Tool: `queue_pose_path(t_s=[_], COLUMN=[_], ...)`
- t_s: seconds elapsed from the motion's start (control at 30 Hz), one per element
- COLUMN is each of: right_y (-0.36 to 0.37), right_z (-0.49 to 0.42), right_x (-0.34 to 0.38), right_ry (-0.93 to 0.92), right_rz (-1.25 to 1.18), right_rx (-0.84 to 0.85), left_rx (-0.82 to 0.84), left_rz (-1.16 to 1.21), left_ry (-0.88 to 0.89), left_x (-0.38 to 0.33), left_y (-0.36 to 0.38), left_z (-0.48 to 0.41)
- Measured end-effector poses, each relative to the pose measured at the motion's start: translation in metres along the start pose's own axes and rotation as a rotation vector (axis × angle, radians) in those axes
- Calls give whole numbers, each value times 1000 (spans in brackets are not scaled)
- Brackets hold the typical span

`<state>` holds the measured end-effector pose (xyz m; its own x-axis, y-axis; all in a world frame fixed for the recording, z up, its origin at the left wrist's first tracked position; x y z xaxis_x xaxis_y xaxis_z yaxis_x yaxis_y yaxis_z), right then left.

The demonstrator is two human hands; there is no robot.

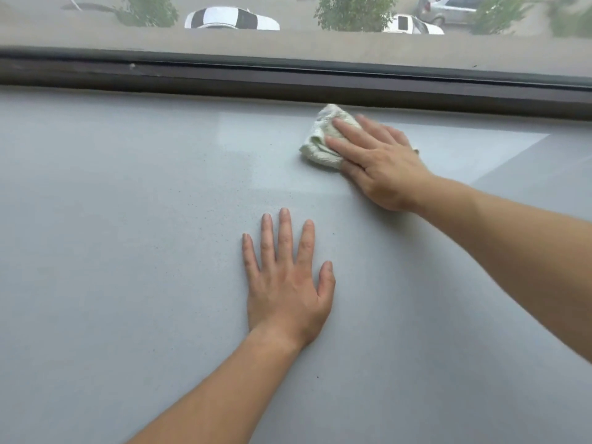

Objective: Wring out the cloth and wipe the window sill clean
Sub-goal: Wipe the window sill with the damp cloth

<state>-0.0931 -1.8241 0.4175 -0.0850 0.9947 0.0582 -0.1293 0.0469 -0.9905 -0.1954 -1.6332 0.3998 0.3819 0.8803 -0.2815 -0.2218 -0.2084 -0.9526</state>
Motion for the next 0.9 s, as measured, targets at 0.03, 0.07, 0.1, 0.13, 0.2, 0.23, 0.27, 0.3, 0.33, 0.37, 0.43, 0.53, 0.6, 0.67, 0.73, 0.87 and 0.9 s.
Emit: queue_pose_path(t_s=[0.03, 0.07, 0.1, 0.13, 0.2, 0.23, 0.27, 0.3, 0.33, 0.37, 0.43, 0.53, 0.6, 0.67, 0.73, 0.87, 0.9], right_y=[0, 1, 1, 2, 3, 4, 5, 8, 11, 15, 20, 17, 15, 15, 20, 31, 30], right_z=[8, 21, 37, 54, 81, 90, 97, 102, 107, 111, 121, 127, 121, 120, 126, 156, 154], right_x=[-26, -55, -83, -105, -131, -132, -127, -116, -100, -83, -66, -110, -143, -131, -87, -44, -59], right_ry=[57, 135, 222, 307, 490, 585, 674, 735, 741, 691, 504, 424, 600, 751, 714, 367, 359], right_rz=[3, -5, -26, -54, -85, -85, -85, -88, -83, -69, -34, -7, -43, -76, -75, -52, -52], right_rx=[4, 9, 11, 9, -26, -50, -72, -81, -82, -74, -34, -2, -33, -63, -84, -31, -26], left_rx=[3, 7, 9, 10, 19, 22, 21, 22, 27, 30, 32, 35, 38, 44, 44, 72, 83], left_rz=[0, 1, -2, -6, -12, -12, -13, -14, -15, -16, -17, -10, -9, -15, -15, 44, 85], left_ry=[0, -1, -5, -10, -16, -16, -16, -15, -14, -17, -23, -26, -39, -54, -65, -58, -67], left_x=[0, -1, -1, -1, 0, 0, 0, 1, 1, 2, 4, 7, 8, 9, 10, 12, 14], left_y=[0, 0, 1, 1, 2, 3, 3, 4, 4, 5, 6, 6, 7, 9, 8, 7, 6], left_z=[0, 0, -1, -1, -1, -1, -1, 0, 0, 0, -1, 0, -3, -4, -5, -7, -7])
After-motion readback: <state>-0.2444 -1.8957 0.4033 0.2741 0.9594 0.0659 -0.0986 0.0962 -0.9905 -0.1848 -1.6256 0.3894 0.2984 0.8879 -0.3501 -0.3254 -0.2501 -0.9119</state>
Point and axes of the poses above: each hand's wrist, its own z-axis away from the middle knuckle, its own y-axis out of the palm, x = y × z, the point moved 10 cm from there along -z, towards the middle knuckle, and after that the axes turned 9 degrees about z, right-handed, at the moved point
